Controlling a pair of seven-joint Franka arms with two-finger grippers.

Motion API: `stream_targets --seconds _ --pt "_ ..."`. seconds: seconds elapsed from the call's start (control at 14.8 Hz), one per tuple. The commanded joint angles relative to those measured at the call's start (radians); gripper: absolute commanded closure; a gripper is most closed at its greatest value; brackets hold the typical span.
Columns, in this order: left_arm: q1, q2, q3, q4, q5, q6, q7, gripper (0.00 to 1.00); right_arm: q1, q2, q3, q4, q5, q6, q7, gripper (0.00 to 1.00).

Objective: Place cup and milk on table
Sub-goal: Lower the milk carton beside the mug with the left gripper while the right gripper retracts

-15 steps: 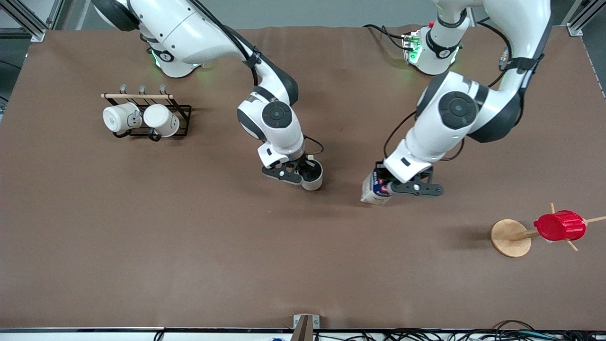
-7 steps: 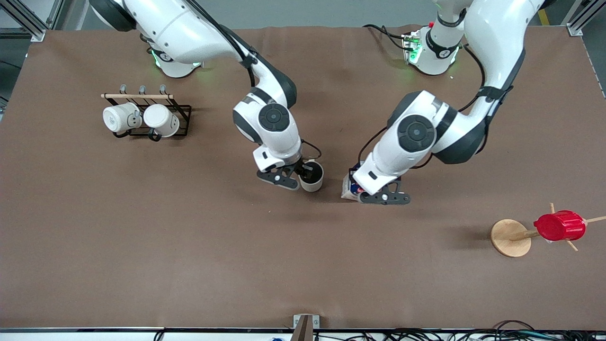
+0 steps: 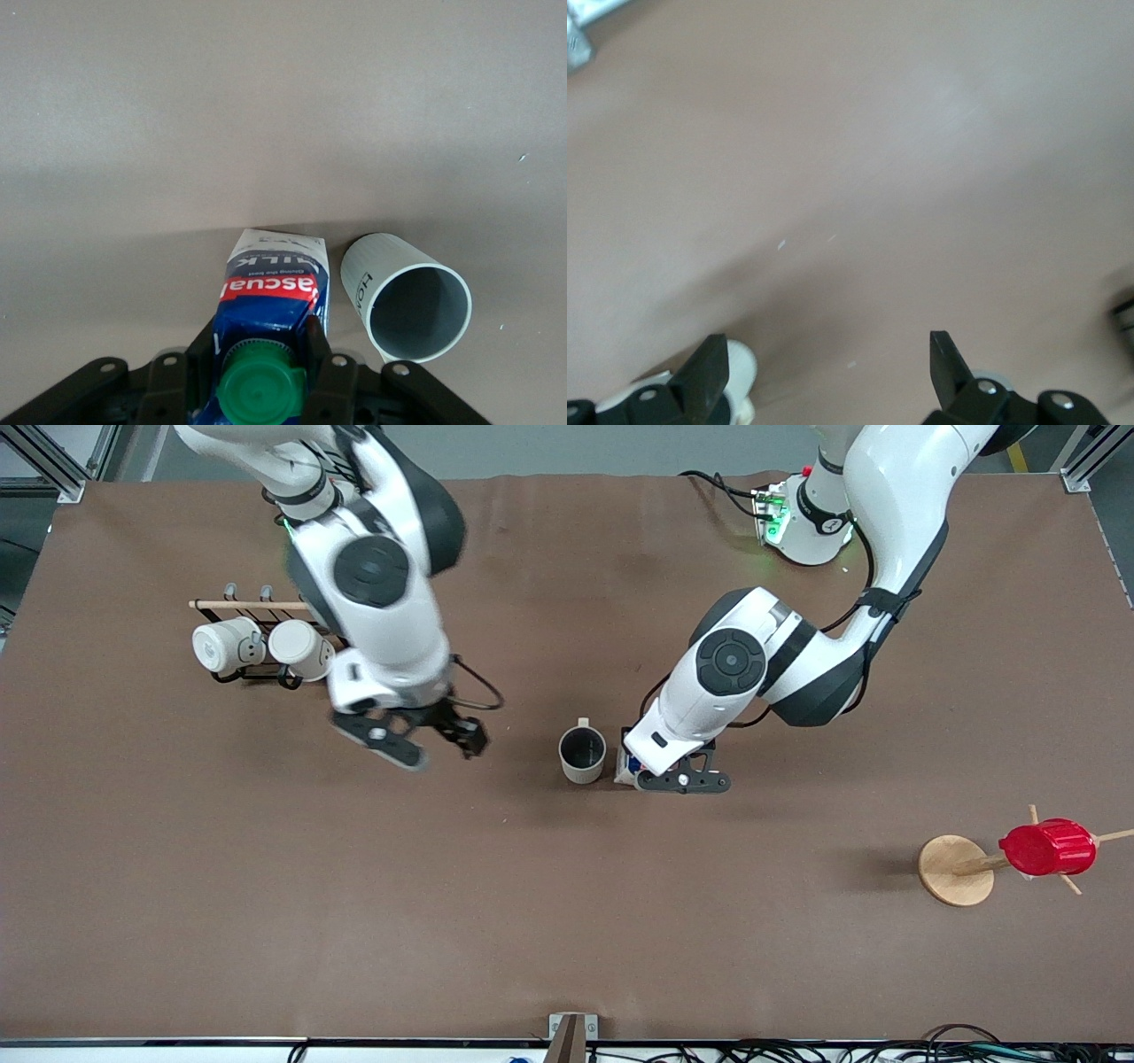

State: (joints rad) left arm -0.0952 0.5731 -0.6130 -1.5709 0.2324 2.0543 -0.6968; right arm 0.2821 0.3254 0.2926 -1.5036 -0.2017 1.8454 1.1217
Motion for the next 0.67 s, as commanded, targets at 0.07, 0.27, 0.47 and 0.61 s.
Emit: stream_targets --seconds 0.07,0.27,0.47,0.61 --pt "-0.006 0.011 -0.008 0.025 0.05 -0.028 -0.029 0.86 -0.096 -0.136 -0.059 -0.018 -0.004 -0.132 -0.198 0.0" --pt "-0.021 0.019 -0.008 0.026 0.053 -0.028 -0.055 0.85 -0.121 -0.206 -0.206 0.013 0.024 -0.17 -0.524 0.0" --pt "-0.034 0.018 -0.008 0.025 0.07 -0.028 -0.069 0.84 -0.181 -0.25 -0.35 0.014 0.151 -0.182 -0.863 0.0" --pt "-0.035 0.018 -0.008 0.026 0.076 -0.028 -0.07 0.82 -0.182 -0.266 -0.423 0.025 0.175 -0.227 -0.982 0.0"
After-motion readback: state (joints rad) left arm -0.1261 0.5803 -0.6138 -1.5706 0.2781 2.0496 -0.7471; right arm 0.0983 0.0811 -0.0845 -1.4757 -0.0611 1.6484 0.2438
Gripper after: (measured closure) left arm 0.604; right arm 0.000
